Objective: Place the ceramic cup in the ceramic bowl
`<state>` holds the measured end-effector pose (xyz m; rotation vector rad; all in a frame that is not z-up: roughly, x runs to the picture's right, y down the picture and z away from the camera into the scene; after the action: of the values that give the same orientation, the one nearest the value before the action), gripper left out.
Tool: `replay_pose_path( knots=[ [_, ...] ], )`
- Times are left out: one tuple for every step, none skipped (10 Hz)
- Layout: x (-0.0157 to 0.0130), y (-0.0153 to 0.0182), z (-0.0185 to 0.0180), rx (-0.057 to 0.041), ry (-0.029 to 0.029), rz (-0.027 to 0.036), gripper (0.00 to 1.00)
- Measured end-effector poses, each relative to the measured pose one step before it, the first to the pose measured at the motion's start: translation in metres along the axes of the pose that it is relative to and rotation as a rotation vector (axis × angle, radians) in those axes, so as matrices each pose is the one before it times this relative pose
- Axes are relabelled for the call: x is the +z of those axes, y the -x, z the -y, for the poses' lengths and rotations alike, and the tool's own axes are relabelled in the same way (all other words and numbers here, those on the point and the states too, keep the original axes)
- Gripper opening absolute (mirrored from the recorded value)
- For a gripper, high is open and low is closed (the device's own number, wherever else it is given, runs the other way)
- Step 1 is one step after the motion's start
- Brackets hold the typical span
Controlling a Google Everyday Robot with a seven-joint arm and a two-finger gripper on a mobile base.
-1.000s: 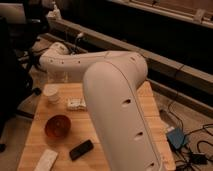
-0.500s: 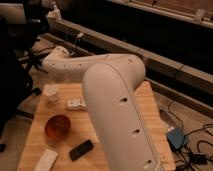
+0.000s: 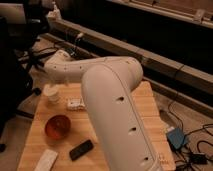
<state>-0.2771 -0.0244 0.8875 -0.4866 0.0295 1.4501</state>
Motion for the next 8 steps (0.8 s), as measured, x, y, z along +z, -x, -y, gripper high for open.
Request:
replay_pose_path(
  knots=[
    [0.00479, -0.00129, -0.00004, -0.00603, 0.00196, -0.00326, 0.65],
    [0.00438, 0.00052, -0.00221, -0.00803, 0.01477, 0.00455, 0.65],
    [0.00317, 0.00056, -0.00188, -0.00718, 0.01172, 0.00431, 0.65],
    [0.00355, -0.00057, -0.00017, -0.00441, 0.00473, -0.00047, 0.65],
    [0.00264, -0.00062, 0.00040, -0.00145, 0.00023, -0.00196, 0.65],
    [0.02067, -0.00347, 0.00336, -0.01534, -0.03548, -0.01811, 0.61],
    [0.00668, 0.00006, -0.00327, -0.01169, -0.01180, -0.00266, 0.51],
    [0.00360, 0.00059, -0.00492, -0.01220, -0.00565, 0.00021, 0.41]
  ],
)
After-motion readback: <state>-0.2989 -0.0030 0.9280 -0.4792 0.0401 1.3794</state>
